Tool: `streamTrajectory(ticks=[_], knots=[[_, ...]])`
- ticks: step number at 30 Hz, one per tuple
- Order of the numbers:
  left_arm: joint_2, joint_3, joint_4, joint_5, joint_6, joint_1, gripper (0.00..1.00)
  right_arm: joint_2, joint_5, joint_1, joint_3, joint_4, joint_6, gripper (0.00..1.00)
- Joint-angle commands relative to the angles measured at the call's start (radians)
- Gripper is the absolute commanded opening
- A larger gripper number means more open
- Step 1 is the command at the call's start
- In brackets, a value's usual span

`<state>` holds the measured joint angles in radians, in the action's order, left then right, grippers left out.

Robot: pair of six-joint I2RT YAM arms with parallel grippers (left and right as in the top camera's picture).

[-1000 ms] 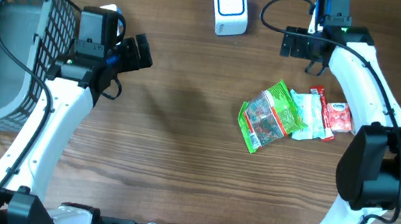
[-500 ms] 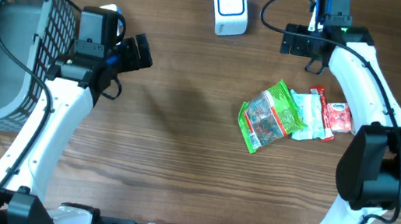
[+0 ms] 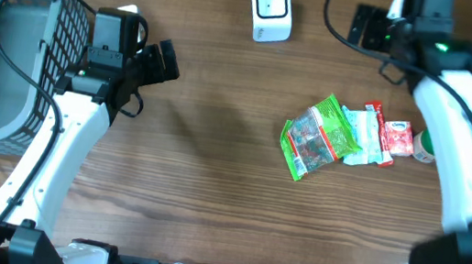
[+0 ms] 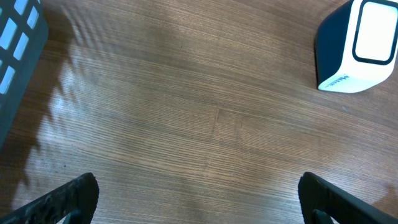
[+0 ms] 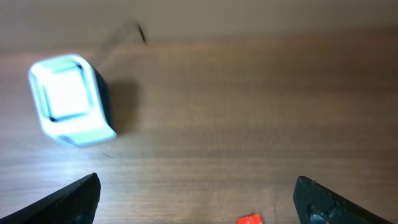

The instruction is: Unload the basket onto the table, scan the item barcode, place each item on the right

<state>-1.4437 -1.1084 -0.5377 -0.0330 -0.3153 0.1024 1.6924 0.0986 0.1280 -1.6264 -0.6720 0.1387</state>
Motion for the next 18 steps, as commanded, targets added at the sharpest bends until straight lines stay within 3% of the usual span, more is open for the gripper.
streamTrajectory(ticks=[1, 9, 15, 18], knots=[[-0.009, -0.003, 0.003, -0.01, 0.017, -0.005, 1.0, -0.212, 0.013, 0.004, -0.014, 0.002, 0.019, 1.0], [-0.009, -0.003, 0.003, -0.01, 0.017, -0.005, 1.0, -0.68, 0.013, 0.005, -0.014, -0.014, 0.019, 1.0], [-0.009, -0.003, 0.003, -0.01, 0.017, -0.005, 1.0, -0.984, 0.025, 0.005, -0.005, -0.164, -0.013, 0.99], [-0.009, -0.003, 0.003, -0.01, 0.017, -0.005, 1.0, -1.205, 0.025, 0.005, 0.162, -0.157, -0.034, 1.0]])
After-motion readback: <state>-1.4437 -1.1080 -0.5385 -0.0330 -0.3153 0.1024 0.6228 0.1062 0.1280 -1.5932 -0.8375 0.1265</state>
